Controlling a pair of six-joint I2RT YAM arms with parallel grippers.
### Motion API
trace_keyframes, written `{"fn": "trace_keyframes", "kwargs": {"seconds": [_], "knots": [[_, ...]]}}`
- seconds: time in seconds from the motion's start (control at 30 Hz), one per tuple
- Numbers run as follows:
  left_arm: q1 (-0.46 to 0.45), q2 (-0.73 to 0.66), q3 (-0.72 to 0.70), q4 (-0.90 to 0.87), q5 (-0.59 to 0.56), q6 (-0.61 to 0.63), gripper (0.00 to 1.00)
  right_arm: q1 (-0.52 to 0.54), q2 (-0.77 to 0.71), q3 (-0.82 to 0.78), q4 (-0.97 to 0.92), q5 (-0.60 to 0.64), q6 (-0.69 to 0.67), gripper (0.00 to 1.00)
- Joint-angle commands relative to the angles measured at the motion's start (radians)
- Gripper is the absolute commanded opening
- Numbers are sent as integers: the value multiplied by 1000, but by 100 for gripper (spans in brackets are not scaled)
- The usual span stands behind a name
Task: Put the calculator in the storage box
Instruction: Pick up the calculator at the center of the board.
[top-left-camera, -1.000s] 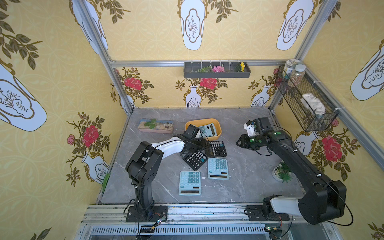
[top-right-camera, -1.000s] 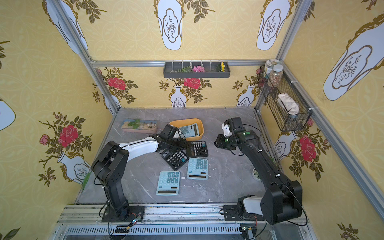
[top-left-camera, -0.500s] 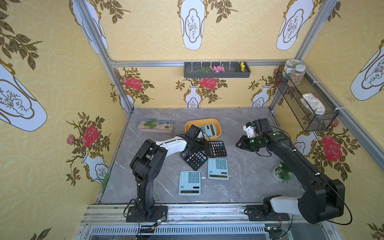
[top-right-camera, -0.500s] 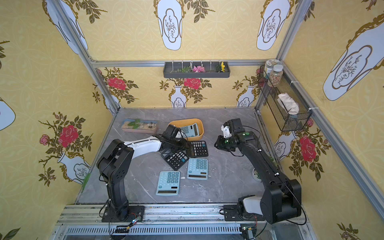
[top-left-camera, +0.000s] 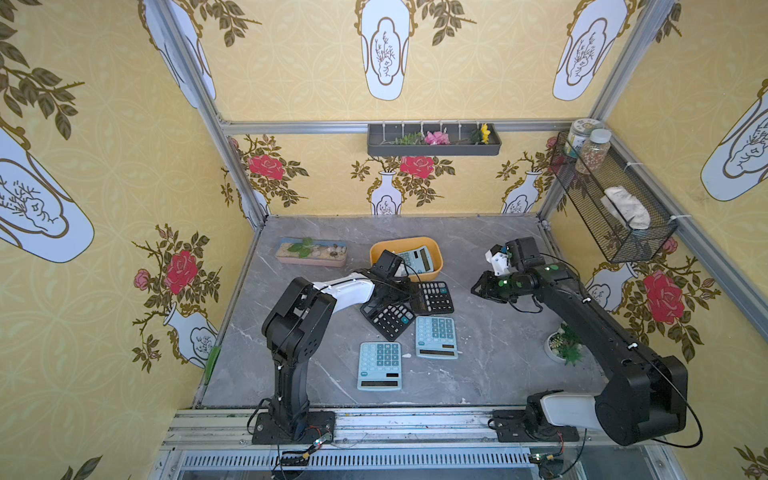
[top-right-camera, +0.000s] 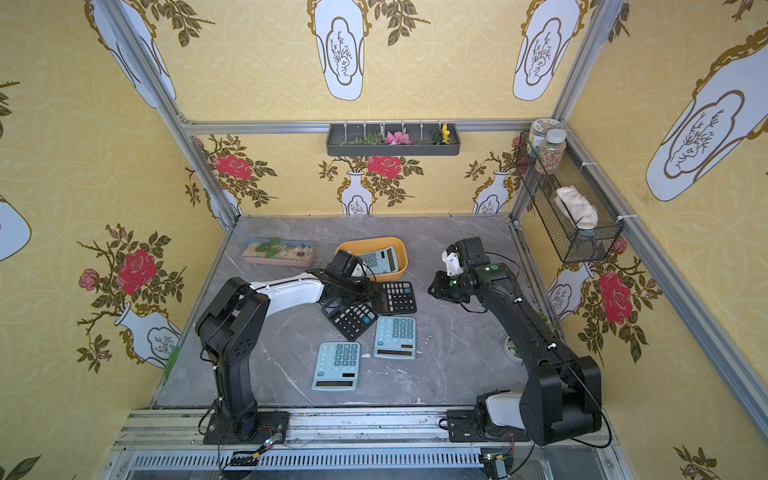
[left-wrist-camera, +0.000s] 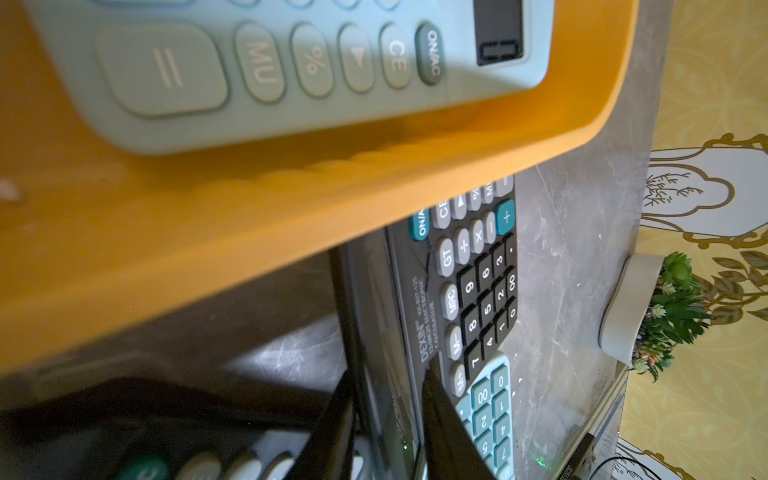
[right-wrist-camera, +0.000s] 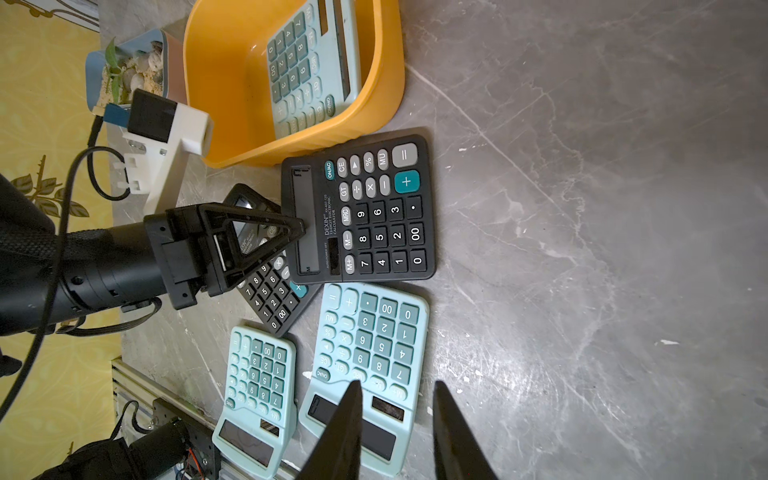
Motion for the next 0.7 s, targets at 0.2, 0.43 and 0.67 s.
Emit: {"fn": "trace_keyframes", "kwargs": {"seconds": [0.2, 0.43, 0.67], "knots": [[0, -12, -6, -21, 3, 15, 17, 0, 0, 16, 14, -7, -7, 30], [0, -38, -8, -31, 17, 6, 11, -2, -15, 21, 6, -6, -3, 30], [0, -60, -6, -27, 70, -46, 7, -4, -36, 17, -4, -7, 2, 29]]}}
